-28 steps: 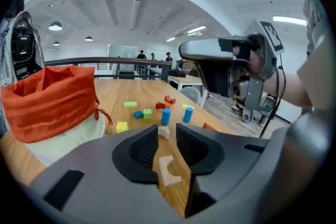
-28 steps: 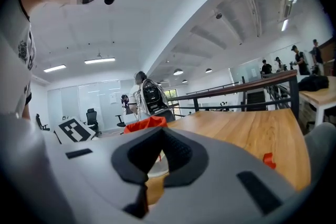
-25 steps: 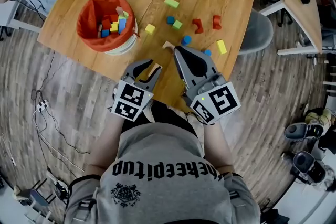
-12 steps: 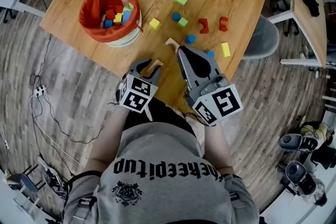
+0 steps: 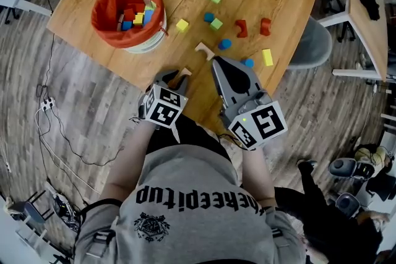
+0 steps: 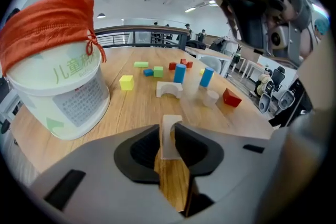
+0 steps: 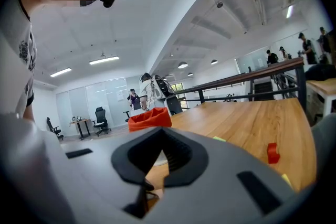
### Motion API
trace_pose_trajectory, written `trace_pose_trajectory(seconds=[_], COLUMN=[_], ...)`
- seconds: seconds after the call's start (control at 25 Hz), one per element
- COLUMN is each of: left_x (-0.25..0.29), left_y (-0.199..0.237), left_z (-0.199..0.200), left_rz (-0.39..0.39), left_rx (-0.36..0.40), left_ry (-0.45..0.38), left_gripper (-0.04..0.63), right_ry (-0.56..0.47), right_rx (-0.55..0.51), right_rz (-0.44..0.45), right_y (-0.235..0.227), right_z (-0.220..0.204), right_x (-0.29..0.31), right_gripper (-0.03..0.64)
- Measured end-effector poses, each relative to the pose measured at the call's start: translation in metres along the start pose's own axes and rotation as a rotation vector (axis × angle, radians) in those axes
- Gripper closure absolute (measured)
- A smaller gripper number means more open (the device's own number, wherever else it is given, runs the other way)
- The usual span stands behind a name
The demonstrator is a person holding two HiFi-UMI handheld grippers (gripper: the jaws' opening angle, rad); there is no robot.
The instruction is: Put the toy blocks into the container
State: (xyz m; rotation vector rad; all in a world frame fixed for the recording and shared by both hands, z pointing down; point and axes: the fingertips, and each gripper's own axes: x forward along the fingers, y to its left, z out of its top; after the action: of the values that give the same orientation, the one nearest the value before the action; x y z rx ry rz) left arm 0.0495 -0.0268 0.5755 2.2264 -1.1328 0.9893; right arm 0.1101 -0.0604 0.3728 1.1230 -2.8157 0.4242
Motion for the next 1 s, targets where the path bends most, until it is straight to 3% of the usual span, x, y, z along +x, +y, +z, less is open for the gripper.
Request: trace_pose_trajectory(seconds=[0.08,0.28,0.52,1.0], left_x=[0.001,0.0,-0.011,-0.073], left_y=[0.002,0.003,0.007,0.021], left_z=[0.0,0.001,0.012,0.093], left_rz=[0.009,0.009,0.001,-0.015], left_rx=[-0.014,-0.017,-0.025,-0.029], left_ry=[-0.002,-0.001,-0.057,-0.312], left_gripper=[0.514,0.525,0.528,0.529], right_ry=[0.001,0.001,-0.003,-0.018], right_rx=[0.002,0.002,0.003,-0.006], right_rz=[0.002,0.002,0.003,-0.007], right_y=[0.0,-0.001,-0.001,0.0], right_z=[-0.001,-0.001,0.001,0.012], right_x=[0.0,0.0,0.004,0.02], right_gripper=[0.606,0.606,0.606,0.606])
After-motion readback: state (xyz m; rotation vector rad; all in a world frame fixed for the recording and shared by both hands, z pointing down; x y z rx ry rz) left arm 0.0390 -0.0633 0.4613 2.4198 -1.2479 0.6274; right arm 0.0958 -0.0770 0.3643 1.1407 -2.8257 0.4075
